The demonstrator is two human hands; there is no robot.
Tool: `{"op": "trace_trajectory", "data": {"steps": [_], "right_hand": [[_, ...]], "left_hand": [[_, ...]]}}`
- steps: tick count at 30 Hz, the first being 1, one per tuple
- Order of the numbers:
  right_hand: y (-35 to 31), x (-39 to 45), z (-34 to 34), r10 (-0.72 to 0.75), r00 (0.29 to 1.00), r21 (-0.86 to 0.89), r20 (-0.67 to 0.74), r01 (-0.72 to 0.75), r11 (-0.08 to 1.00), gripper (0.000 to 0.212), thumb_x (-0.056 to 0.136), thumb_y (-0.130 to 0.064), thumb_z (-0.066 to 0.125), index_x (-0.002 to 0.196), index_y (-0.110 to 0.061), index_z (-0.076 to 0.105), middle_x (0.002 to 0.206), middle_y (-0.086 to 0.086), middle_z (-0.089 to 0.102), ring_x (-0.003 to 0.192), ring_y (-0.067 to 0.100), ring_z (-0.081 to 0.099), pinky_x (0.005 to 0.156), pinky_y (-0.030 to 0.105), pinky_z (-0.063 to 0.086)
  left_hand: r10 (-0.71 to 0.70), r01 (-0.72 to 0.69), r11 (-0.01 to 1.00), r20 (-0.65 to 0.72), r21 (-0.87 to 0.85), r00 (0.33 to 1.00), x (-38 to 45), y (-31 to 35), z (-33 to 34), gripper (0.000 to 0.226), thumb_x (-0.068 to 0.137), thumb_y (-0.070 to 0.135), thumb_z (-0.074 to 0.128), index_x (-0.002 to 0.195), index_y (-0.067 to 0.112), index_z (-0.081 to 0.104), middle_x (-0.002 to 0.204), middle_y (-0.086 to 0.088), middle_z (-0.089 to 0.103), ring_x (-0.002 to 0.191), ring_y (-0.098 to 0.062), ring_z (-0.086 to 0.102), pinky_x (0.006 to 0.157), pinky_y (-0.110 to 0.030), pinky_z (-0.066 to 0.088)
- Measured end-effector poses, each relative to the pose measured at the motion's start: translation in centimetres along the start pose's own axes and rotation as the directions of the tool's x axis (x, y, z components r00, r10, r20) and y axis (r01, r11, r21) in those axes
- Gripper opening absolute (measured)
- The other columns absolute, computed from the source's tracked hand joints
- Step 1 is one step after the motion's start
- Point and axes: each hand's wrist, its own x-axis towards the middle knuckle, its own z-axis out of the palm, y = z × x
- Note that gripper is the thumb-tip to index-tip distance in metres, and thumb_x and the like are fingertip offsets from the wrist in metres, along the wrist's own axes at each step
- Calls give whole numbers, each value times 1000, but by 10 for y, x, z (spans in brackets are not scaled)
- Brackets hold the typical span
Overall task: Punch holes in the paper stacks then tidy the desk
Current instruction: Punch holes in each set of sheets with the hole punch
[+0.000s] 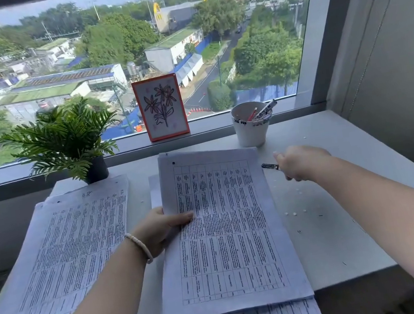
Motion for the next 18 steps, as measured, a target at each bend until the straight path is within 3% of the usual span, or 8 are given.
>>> {"op": "trace_trajectory", "data": {"steps": [4,6,11,13,16,18], "right_hand": [[-1,4,3,-30,999,-18,-16,29,999,47,99,-30,23,88,-10,64,84,10,61,84,27,55,91,34,47],[1,5,2,-41,999,13,-13,41,999,40,97,-22,28,82,-11,64,84,12,66,85,29,61,90,36,49],[7,8,4,-71,996,138,50,63,988,54,95,-28,28,65,-7,66,66,12,65,61,25,57,62,28,43],[8,8,7,-72,995,189,71,57,980,55,94,-30,28,65,-5,67,61,13,63,56,25,55,58,28,40],[10,6,8,-68,995,202,75,52,978,53,93,-30,28,69,-4,67,62,12,65,57,25,56,65,30,44],[9,4,8,-44,998,134,42,38,990,49,94,-29,27,77,-6,67,74,11,67,69,26,60,76,31,46]], "left_hand": [[20,-20,1000,30,1,999,-3,2,3,25,85,-6,60,109,-9,58,94,-22,69,82,-33,68,69,-39,60],[12,-12,1000,48,6,999,-4,2,2,22,85,-6,59,107,-10,59,89,-21,69,77,-31,69,64,-36,60],[5,-2,999,88,-33,996,-6,2,2,31,80,-6,61,110,-11,58,95,-24,69,80,-33,70,65,-37,60],[12,-7,998,94,-56,995,-7,2,3,29,81,-7,59,110,-12,58,95,-24,69,80,-33,70,64,-38,59],[28,-25,998,45,-55,999,-6,3,3,26,84,-9,58,110,-13,57,91,-25,68,73,-32,70,60,-37,59],[40,-39,998,16,-56,999,-5,3,3,26,84,-9,59,110,-13,57,90,-25,68,71,-32,70,59,-37,60]]}}
